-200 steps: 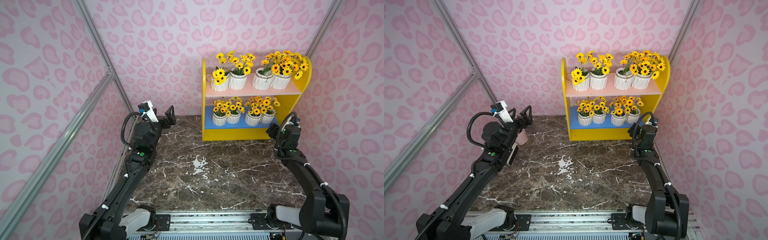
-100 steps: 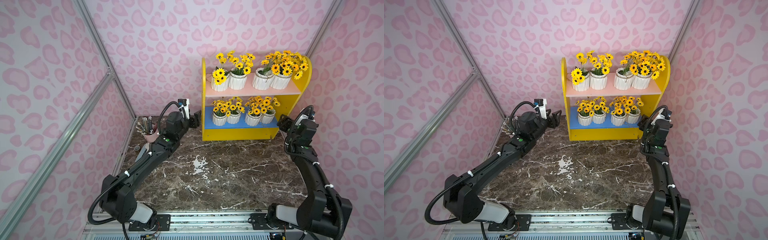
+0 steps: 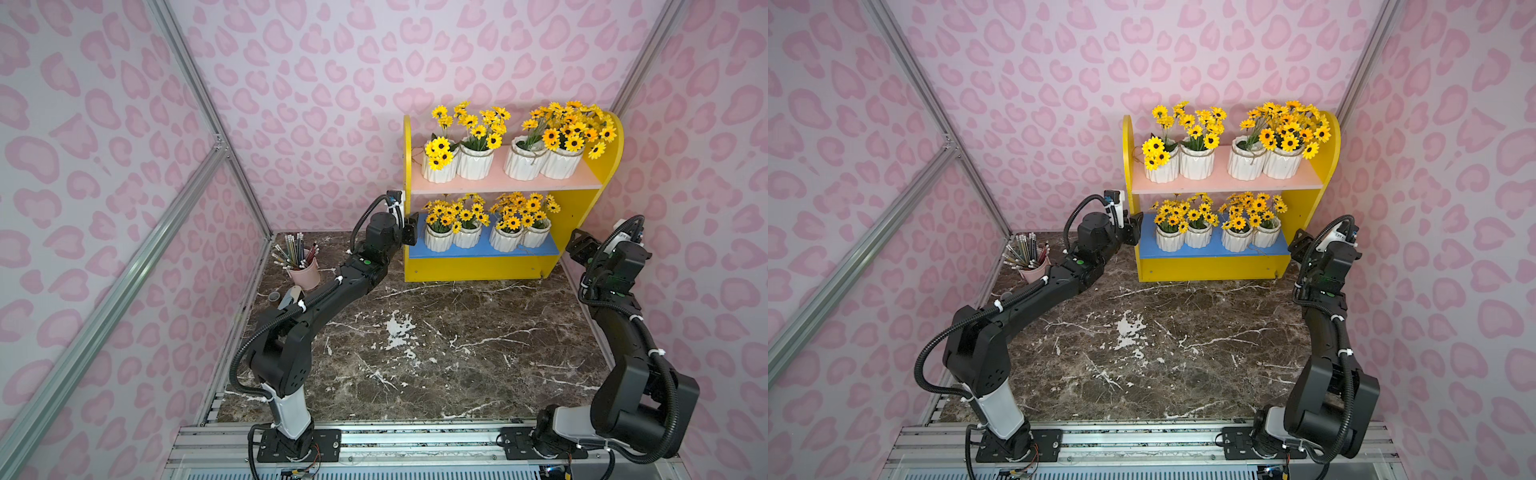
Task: Take the sunflower pots off the shelves
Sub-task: Move the shelf to the center of the board.
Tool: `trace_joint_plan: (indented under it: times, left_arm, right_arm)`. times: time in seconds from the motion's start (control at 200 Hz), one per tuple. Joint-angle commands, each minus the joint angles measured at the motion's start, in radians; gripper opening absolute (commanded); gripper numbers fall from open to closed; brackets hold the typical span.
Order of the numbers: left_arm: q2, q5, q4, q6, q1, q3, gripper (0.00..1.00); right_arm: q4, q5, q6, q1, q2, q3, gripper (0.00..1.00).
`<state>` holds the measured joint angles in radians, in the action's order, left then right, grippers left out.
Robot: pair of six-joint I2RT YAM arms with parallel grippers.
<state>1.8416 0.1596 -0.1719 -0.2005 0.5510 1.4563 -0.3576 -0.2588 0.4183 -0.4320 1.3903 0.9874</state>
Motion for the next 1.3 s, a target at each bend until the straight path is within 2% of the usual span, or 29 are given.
trace_joint_plan:
  times: [0.0,0.085,0.135,0.18,0.25,0.53,0.645,0.745,0.87,1.1,1.295]
  left_arm:
    - [0.034,0.037,-0.092,-0.015,0.0,0.03,0.43]
    - [0.055,0.046,-0.109,-0.032,0.0,0.032,0.37]
    - [0.064,0.046,-0.118,-0.037,0.0,0.032,0.37]
    - [0.072,0.046,-0.128,-0.037,0.0,0.032,0.28]
    - [0.082,0.048,-0.144,-0.044,0.0,0.028,0.24]
    - [0.108,0.032,-0.181,-0.041,-0.002,0.044,0.12]
    - [0.12,0.039,-0.182,-0.028,-0.003,0.054,0.07]
    - [0.132,0.047,-0.183,-0.024,-0.007,0.062,0.03]
    - [0.136,0.053,-0.179,-0.025,-0.015,0.067,0.03]
    - [0.105,0.072,-0.162,-0.019,-0.019,0.055,0.03]
    - [0.049,0.144,-0.142,-0.034,-0.021,0.019,0.03]
  right_arm:
    - [-0.153,-0.099,-0.03,-0.002,0.049,0.026,0.72]
    - [-0.168,-0.157,-0.039,-0.005,0.116,0.084,0.73]
    - [-0.151,-0.172,-0.053,-0.005,0.151,0.123,0.74]
    - [-0.134,-0.177,-0.066,-0.005,0.182,0.158,0.74]
    - [-0.13,-0.185,-0.074,-0.006,0.214,0.189,0.73]
    - [-0.217,-0.195,-0.111,-0.005,0.301,0.208,0.71]
    - [-0.235,-0.155,-0.143,-0.006,0.32,0.21,0.67]
    - [-0.26,-0.161,-0.15,-0.004,0.342,0.211,0.55]
    - [-0.267,-0.174,-0.176,0.005,0.367,0.222,0.29]
    - [-0.291,-0.143,-0.177,0.017,0.348,0.183,0.0]
    - [-0.346,-0.089,-0.128,0.024,0.281,0.1,0.0]
